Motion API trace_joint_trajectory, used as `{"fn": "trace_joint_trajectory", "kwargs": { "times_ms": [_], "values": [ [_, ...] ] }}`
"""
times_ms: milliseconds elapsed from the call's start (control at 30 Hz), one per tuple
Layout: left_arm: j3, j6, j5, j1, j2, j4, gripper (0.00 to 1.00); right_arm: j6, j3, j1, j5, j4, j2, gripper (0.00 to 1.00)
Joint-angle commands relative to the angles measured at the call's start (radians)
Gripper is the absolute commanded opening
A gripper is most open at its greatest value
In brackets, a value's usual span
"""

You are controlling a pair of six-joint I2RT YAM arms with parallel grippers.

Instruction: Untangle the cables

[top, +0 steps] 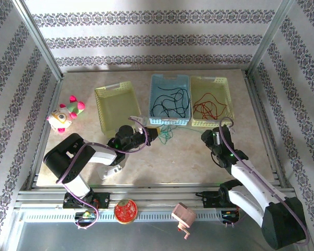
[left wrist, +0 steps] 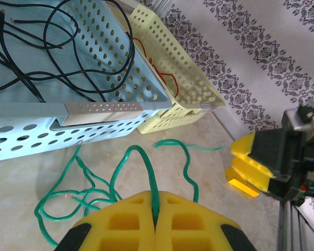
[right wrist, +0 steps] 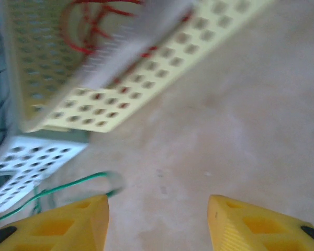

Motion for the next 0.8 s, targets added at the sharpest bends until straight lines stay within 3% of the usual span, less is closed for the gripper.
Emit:
{"fn": "trace_joint_trajectory", "kwargs": {
  "times_ms": [0,133,267,500,767],
  "values": [
    [0.028,0.029,0.034,0.015,0.021,0.006,0.0,-0.2,0.072,0.04,-0.101,0.082,-0.007,0.53],
    [0.036,0.038,0.036,0.01,0.017,-0.006,0.0,-0.285,0.12,0.12,-0.135,0.105,0.029,0.54],
    [0.029,0.029,0.022,0.01,0.002,0.003,0.0,-0.243,0.127,0.169,-0.035,0.097,0.065,0.54],
    [0.004,-0.012,0.022,0.032,-0.105,0.047,0.0,0.014,0.024,0.135,0.235,0.006,-0.027,0.54],
    [-0.014,-0.177,0.021,0.176,-0.209,0.206,0.0,0.111,-0.041,0.059,0.281,-0.093,-0.174,0.55]
  ]
}}
